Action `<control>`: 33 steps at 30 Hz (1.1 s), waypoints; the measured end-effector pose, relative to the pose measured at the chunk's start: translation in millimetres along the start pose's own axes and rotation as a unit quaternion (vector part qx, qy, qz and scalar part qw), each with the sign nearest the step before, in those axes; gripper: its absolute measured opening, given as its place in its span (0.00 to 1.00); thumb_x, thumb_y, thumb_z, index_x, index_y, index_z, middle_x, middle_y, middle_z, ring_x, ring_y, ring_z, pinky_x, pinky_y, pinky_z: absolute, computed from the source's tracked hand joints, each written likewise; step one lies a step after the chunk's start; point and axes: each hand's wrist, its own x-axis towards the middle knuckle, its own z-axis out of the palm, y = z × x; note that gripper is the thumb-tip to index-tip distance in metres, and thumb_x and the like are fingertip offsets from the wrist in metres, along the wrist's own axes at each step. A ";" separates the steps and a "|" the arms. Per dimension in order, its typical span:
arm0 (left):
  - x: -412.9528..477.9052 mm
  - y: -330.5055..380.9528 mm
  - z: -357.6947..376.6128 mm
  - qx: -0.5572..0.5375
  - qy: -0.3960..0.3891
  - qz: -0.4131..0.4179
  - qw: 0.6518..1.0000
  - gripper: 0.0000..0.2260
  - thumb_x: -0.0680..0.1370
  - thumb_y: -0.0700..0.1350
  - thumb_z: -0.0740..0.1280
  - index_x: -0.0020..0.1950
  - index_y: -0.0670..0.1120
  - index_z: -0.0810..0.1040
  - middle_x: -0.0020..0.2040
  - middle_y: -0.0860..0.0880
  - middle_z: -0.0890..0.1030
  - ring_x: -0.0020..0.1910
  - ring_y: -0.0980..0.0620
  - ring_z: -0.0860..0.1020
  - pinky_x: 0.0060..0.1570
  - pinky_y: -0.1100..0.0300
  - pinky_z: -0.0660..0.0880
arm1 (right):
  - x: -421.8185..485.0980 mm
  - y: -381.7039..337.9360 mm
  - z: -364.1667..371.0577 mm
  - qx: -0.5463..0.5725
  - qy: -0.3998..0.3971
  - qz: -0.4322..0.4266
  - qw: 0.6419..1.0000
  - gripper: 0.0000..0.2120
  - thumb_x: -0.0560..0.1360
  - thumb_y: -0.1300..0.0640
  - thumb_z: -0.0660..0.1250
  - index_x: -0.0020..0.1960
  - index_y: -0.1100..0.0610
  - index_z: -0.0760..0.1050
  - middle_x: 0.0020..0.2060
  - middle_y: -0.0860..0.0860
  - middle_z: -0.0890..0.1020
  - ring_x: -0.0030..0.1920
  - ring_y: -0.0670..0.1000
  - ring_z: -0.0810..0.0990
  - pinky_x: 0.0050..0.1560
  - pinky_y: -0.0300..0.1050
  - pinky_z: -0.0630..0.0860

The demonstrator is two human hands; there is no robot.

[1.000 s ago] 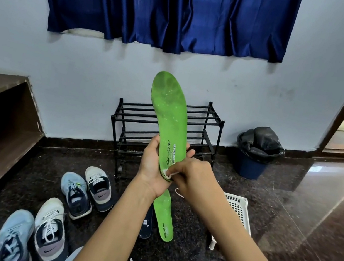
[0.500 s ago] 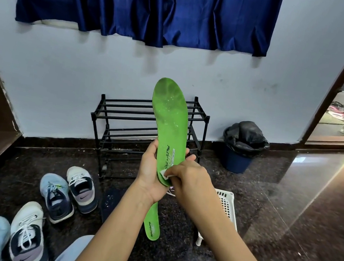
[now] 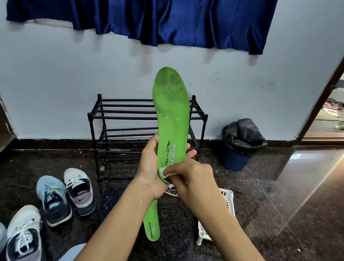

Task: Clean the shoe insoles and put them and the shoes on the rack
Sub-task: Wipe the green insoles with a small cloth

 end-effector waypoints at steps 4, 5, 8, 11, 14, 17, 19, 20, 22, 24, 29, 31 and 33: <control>-2.6 7.4 -3.1 0.005 -0.003 0.000 1.000 0.24 0.81 0.57 0.55 0.52 0.40 0.81 0.46 0.39 0.83 0.50 0.37 0.82 0.56 0.46 0.76 | 4.0 -3.0 -3.0 0.014 -0.043 0.004 0.999 0.08 0.70 0.65 0.69 0.44 0.55 0.84 0.42 0.54 0.85 0.44 0.54 0.82 0.47 0.34 0.70; -3.6 9.0 -2.5 0.006 -0.002 0.000 1.000 0.24 0.81 0.58 0.55 0.52 0.41 0.81 0.46 0.39 0.83 0.50 0.37 0.82 0.56 0.46 0.76 | 5.6 -2.3 -2.3 -0.006 -0.044 -0.002 0.999 0.09 0.70 0.65 0.68 0.44 0.55 0.84 0.42 0.54 0.84 0.45 0.55 0.82 0.49 0.39 0.73; -5.0 13.0 -0.6 0.008 -0.005 0.004 1.000 0.24 0.81 0.58 0.55 0.53 0.41 0.81 0.45 0.39 0.83 0.47 0.38 0.83 0.56 0.47 0.76 | 6.7 -4.6 2.4 -0.050 -0.013 -0.011 0.999 0.11 0.68 0.64 0.63 0.43 0.56 0.84 0.40 0.57 0.83 0.43 0.59 0.80 0.45 0.49 0.78; -7.7 14.6 -0.4 0.012 -0.008 0.007 1.000 0.25 0.81 0.59 0.54 0.54 0.41 0.81 0.48 0.39 0.83 0.46 0.40 0.84 0.53 0.48 0.77 | 3.4 -12.7 6.5 -0.045 0.020 -0.024 0.998 0.11 0.67 0.63 0.63 0.41 0.57 0.84 0.36 0.54 0.83 0.40 0.56 0.81 0.42 0.41 0.75; -9.8 16.4 -4.0 0.008 -0.002 0.002 1.000 0.26 0.80 0.60 0.54 0.54 0.40 0.81 0.50 0.39 0.83 0.50 0.39 0.83 0.51 0.49 0.78 | 2.3 -19.6 4.1 0.016 0.012 -0.025 0.999 0.09 0.67 0.62 0.65 0.41 0.56 0.84 0.36 0.52 0.83 0.38 0.53 0.81 0.42 0.33 0.68; -12.2 21.6 -7.4 -0.003 0.006 0.008 1.000 0.27 0.80 0.61 0.55 0.54 0.40 0.81 0.50 0.38 0.82 0.50 0.37 0.82 0.52 0.48 0.78 | 5.6 -17.9 2.1 0.025 -0.030 -0.005 0.999 0.08 0.70 0.64 0.68 0.43 0.55 0.84 0.40 0.54 0.84 0.41 0.54 0.81 0.46 0.38 0.72; -13.6 24.0 -8.9 -0.011 0.007 0.008 1.000 0.27 0.79 0.62 0.56 0.51 0.41 0.82 0.48 0.39 0.83 0.50 0.36 0.82 0.52 0.47 0.78 | 5.6 -16.5 5.2 -0.005 -0.041 0.006 0.999 0.09 0.71 0.65 0.67 0.44 0.55 0.84 0.42 0.55 0.83 0.44 0.55 0.81 0.48 0.44 0.75; -14.2 24.2 -9.9 -0.012 0.006 0.007 1.000 0.28 0.79 0.63 0.57 0.50 0.41 0.83 0.47 0.39 0.83 0.50 0.36 0.82 0.51 0.46 0.78 | 5.3 -15.9 7.7 -0.018 -0.031 -0.001 0.999 0.10 0.71 0.65 0.66 0.44 0.56 0.84 0.41 0.56 0.83 0.44 0.56 0.81 0.47 0.44 0.76; -15.5 23.6 -12.1 -0.006 0.003 0.002 1.000 0.29 0.79 0.65 0.56 0.53 0.40 0.81 0.47 0.40 0.82 0.50 0.37 0.82 0.51 0.46 0.78 | 4.5 -16.8 13.2 -0.041 -0.016 -0.014 0.999 0.13 0.68 0.64 0.61 0.43 0.57 0.84 0.40 0.57 0.82 0.43 0.58 0.80 0.45 0.43 0.75; -16.8 22.8 -14.8 0.000 -0.001 -0.013 1.000 0.31 0.78 0.67 0.55 0.56 0.40 0.80 0.47 0.41 0.82 0.51 0.38 0.83 0.50 0.47 0.78 | 4.8 -19.0 17.3 -0.044 -0.015 -0.013 0.999 0.13 0.68 0.62 0.61 0.44 0.56 0.84 0.41 0.57 0.82 0.43 0.58 0.80 0.45 0.45 0.77; -17.9 27.9 -23.8 -0.001 0.002 -0.014 1.000 0.32 0.79 0.66 0.54 0.55 0.39 0.80 0.47 0.40 0.82 0.51 0.39 0.82 0.42 0.50 0.81 | 6.7 -26.5 19.8 0.017 -0.030 -0.039 0.999 0.09 0.68 0.64 0.68 0.43 0.54 0.84 0.39 0.51 0.85 0.42 0.52 0.82 0.47 0.33 0.70; -16.7 31.2 -28.6 -0.011 0.004 -0.011 1.000 0.31 0.78 0.66 0.55 0.55 0.39 0.80 0.47 0.40 0.82 0.49 0.38 0.83 0.42 0.49 0.82 | 8.5 -26.1 22.6 0.001 -0.066 -0.019 0.998 0.10 0.70 0.64 0.68 0.46 0.53 0.84 0.42 0.52 0.85 0.46 0.53 0.81 0.51 0.41 0.75; -16.0 32.9 -31.0 -0.012 0.006 -0.010 1.000 0.30 0.78 0.66 0.55 0.54 0.40 0.80 0.46 0.40 0.82 0.49 0.37 0.83 0.43 0.49 0.81 | 9.9 -24.5 26.8 -0.019 -0.072 -0.009 0.997 0.10 0.71 0.64 0.67 0.47 0.53 0.84 0.45 0.55 0.84 0.48 0.55 0.81 0.51 0.47 0.76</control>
